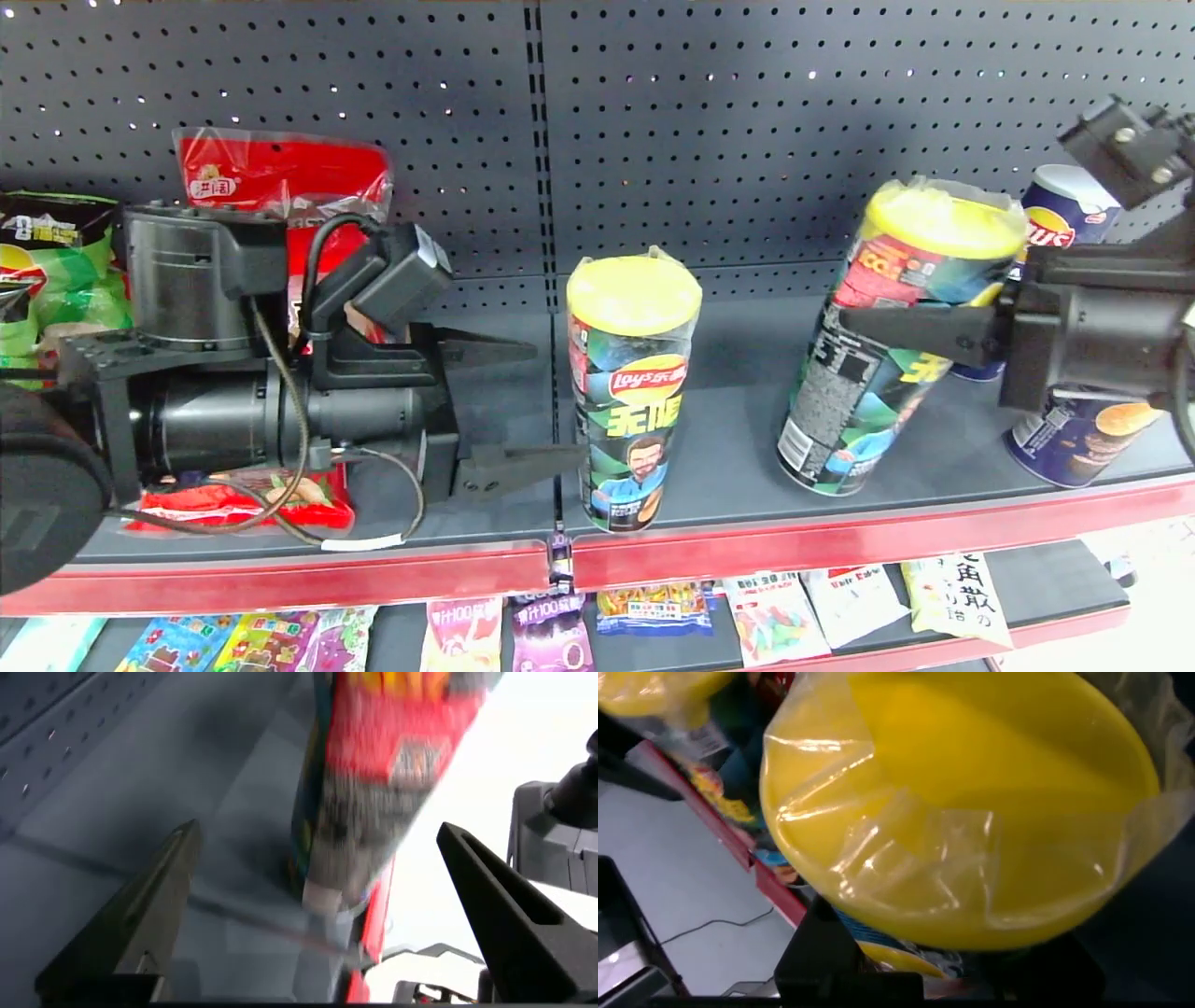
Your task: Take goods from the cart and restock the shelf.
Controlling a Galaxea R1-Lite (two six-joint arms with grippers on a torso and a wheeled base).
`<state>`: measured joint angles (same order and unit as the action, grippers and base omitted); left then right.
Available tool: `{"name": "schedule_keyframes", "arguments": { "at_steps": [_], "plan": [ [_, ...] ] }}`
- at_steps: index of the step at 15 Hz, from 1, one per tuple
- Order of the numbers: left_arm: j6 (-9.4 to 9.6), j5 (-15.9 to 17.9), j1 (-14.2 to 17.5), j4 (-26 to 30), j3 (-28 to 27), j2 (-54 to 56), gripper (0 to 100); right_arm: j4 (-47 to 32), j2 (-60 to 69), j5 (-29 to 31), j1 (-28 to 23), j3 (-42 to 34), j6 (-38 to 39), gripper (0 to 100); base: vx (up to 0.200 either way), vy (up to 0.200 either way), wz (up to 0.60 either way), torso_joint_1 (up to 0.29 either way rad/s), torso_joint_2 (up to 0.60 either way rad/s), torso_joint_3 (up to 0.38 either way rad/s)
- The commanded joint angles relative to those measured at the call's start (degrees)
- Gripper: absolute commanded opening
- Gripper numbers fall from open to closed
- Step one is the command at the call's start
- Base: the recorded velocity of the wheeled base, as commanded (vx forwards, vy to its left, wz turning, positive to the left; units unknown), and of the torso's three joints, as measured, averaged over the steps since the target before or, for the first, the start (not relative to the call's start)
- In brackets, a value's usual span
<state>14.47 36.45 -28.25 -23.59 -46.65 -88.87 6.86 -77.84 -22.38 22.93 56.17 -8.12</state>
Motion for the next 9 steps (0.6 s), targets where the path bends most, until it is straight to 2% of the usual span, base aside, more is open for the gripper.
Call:
{"name": "schedule_keyframes", "arguments": {
  "at_steps": [1, 3, 5, 7, 9],
  "plan": [
    [-0.14, -0.1, 2.1, -0.1, 4.0, 5.0, 100, 0.4, -9.5, 0.0, -0.7, 7.1, 0.1, 0, 0.0, 0.0, 0.0, 0.0, 0.0, 0.0],
    [-0.23, -0.1, 2.8, 0.0, 6.8, 7.3, 100, 1.8, -13.6, -0.1, -0.6, 10.9, 0.0, 0, 0.0, 0.0, 0.0, 0.0, 0.0, 0.0],
    [-0.58, -1.8, 3.6, 0.0, 10.7, 10.5, 100, 3.2, -19.0, -0.4, -0.1, 16.9, 0.0, 0, 0.0, 0.0, 0.0, 0.0, 0.0, 0.0],
    [-2.17, -2.5, 4.0, 0.0, 12.5, 12.2, 100, 3.2, -21.8, -0.6, 1.6, 20.0, 0.1, 0, 0.0, 0.0, 0.0, 0.0, 0.0, 0.0],
    [-2.52, -3.1, 4.0, 0.0, 13.1, 12.8, 100, 3.2, -23.7, -0.6, 3.3, 22.1, 0.1, 0, 0.0, 0.0, 0.0, 0.0, 0.0, 0.0]
  ]
}}
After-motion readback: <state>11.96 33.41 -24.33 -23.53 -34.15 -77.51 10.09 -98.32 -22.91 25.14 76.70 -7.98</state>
